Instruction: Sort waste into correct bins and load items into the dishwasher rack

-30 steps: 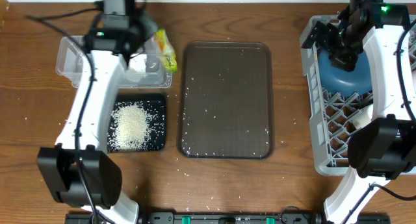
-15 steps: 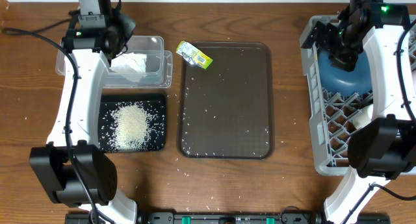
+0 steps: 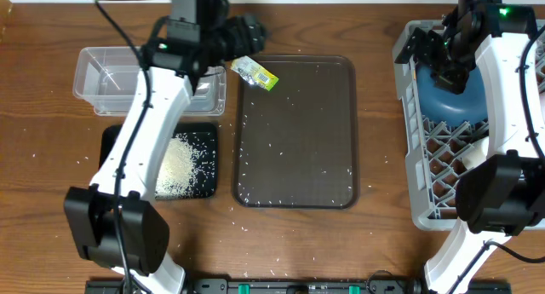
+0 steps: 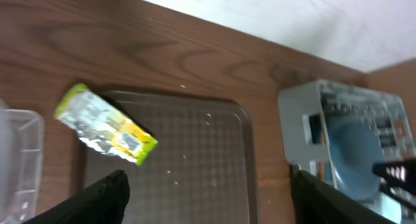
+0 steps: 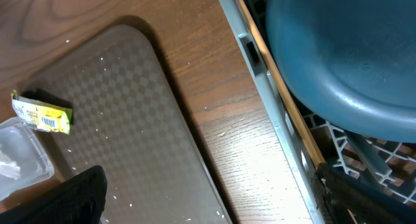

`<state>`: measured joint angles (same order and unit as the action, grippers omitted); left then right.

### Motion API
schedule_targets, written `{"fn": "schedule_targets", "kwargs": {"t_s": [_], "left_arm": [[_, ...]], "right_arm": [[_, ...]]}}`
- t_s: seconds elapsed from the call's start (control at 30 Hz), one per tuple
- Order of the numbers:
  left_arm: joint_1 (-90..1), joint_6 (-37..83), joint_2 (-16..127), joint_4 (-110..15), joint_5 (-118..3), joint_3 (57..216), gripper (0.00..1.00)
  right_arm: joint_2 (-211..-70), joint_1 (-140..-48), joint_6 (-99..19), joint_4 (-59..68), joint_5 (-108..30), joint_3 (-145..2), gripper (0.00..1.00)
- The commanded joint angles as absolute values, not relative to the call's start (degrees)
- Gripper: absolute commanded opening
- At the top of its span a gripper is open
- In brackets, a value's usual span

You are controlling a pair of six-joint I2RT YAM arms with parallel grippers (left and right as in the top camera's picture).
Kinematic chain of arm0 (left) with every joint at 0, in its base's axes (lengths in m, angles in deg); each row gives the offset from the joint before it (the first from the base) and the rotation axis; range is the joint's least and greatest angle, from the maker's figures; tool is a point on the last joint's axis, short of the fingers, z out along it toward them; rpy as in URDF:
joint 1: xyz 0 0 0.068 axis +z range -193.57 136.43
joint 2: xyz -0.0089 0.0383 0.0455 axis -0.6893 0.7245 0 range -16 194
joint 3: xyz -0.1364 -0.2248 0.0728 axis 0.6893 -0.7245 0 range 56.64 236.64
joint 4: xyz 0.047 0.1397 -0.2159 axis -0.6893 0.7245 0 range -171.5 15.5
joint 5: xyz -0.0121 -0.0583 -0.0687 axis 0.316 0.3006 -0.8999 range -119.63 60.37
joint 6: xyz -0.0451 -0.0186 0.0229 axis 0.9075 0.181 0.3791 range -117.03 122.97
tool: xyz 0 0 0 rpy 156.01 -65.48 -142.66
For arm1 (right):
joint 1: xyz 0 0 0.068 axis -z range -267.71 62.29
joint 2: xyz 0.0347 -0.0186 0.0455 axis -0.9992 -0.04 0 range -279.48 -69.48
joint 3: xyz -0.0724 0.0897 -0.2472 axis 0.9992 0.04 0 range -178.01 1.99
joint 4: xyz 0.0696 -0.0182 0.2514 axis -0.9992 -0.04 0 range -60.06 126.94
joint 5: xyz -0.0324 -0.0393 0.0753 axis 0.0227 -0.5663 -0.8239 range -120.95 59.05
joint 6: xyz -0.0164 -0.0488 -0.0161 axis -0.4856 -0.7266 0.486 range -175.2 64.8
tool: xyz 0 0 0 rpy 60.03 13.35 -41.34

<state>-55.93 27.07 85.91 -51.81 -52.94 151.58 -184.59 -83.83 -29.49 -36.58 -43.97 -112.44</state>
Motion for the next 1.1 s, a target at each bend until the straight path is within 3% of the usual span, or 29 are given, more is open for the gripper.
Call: {"fn": "schedule_targets", "kwargs": {"t_s": [0.0,0.23,0.53,1.07], "left_arm": [[-56.65,25.71,86.17,-52.01,-53.81,151.47,0.83],[-60.87,21.01,86.26,-50.26,-49.13,151.47,0.83],[-70.31,15.00,87.51,-47.83,-25.05,151.47,0.84],[-69.72,17.25,102.17,-54.39,-22.32,151.47,0.84]], "right_arm": [[-182.62,-84.27,-28.92,-36.60,-43.81,-113.54,0.99],[-182.62,-84.27,-28.92,-36.60,-43.81,-113.54,0.99],[-182.62,-84.27,-28.90,-36.60,-43.81,-113.54,0.99],[-182.62,-84.33,-28.92,-36.60,-43.81,-113.54,0.99]]}}
